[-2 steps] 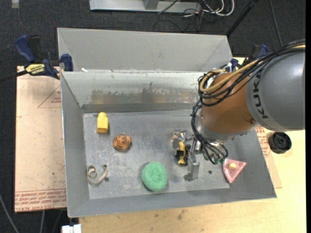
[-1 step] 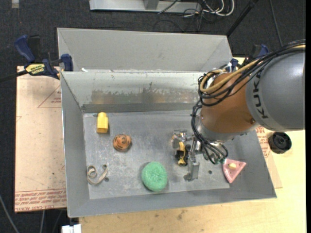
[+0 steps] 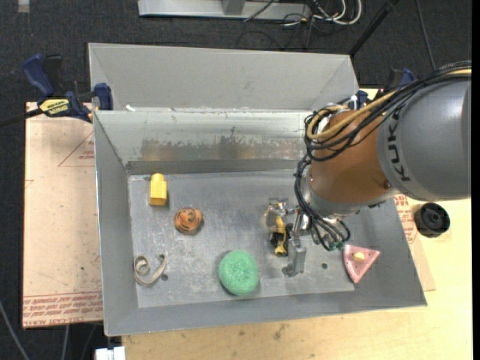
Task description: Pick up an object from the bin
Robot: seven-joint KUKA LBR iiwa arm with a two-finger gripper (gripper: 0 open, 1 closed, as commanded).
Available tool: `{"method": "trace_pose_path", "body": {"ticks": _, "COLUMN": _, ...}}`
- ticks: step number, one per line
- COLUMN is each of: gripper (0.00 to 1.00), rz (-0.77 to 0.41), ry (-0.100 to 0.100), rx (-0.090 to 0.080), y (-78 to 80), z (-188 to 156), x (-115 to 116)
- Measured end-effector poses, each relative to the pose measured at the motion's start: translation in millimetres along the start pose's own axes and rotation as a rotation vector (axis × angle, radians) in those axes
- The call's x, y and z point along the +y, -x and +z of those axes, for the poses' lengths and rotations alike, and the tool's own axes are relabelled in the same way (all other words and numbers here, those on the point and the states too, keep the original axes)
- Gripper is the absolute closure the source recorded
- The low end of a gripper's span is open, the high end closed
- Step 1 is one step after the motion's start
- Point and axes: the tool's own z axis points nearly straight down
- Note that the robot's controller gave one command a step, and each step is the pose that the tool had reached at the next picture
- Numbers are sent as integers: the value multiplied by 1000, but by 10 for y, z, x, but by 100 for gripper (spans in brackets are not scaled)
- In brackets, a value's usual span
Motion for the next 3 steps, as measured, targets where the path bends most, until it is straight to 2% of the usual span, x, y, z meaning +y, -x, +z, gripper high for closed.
{"method": "trace_pose_path", "body": {"ticks": 1, "gripper": 0, "rz": 58, "ry": 0, "rx": -2, "y": 394, "z": 272, "x": -98}}
{"method": "trace_pose_path", "body": {"ticks": 2, "gripper": 0, "rz": 66, "ry": 0, "rx": -1, "y": 414, "z": 348, "x": -222}}
{"method": "trace_pose_path", "body": {"ticks": 3, "gripper": 100, "rz": 49, "ry": -1, "rx": -3, "y": 509, "z": 233, "x": -459}}
